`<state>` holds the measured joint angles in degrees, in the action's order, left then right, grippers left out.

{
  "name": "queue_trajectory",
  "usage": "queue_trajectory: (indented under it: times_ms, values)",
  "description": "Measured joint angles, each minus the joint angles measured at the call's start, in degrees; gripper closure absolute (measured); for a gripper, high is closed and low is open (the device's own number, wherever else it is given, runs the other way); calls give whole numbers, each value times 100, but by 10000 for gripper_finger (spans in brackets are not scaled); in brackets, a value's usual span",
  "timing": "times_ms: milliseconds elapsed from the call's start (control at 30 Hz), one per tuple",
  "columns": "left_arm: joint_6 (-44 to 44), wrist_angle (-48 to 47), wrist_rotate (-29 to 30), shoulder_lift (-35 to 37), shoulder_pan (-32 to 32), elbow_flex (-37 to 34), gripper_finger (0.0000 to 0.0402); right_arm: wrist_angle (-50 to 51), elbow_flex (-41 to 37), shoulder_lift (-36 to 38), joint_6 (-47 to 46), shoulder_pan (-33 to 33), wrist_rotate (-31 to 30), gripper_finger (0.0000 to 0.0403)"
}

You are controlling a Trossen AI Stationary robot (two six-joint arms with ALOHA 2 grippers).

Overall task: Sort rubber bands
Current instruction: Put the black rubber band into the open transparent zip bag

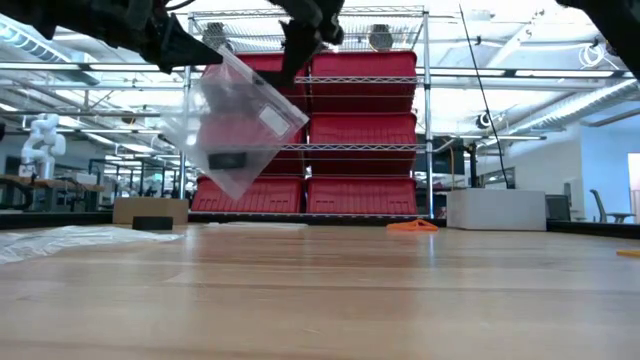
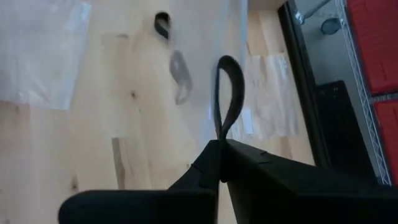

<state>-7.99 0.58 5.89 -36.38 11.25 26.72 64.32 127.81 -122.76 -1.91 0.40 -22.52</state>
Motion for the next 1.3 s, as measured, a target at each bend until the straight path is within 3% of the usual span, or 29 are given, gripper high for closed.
queue_trajectory:
  times_ms: [267, 500, 700, 1100, 1300]
  values:
    - [4, 42, -7, 0, 0, 0, 401, 60, 2, 0, -37, -75, 69, 403]
    - [15, 89, -13, -84, 0, 0, 401, -144, 2, 0, 14, -310, 511, 394]
    - [16, 438, -347, -417, -1, 0, 401, -432, 2, 0, 255, -383, 1065, 379]
    - [13, 477, -478, -941, -89, 232, 401, -705, 0, 0, 577, -376, 1255, 375]
    - [13, 482, -374, -906, -92, 249, 401, -349, 0, 2, 394, -287, 1527, 349]
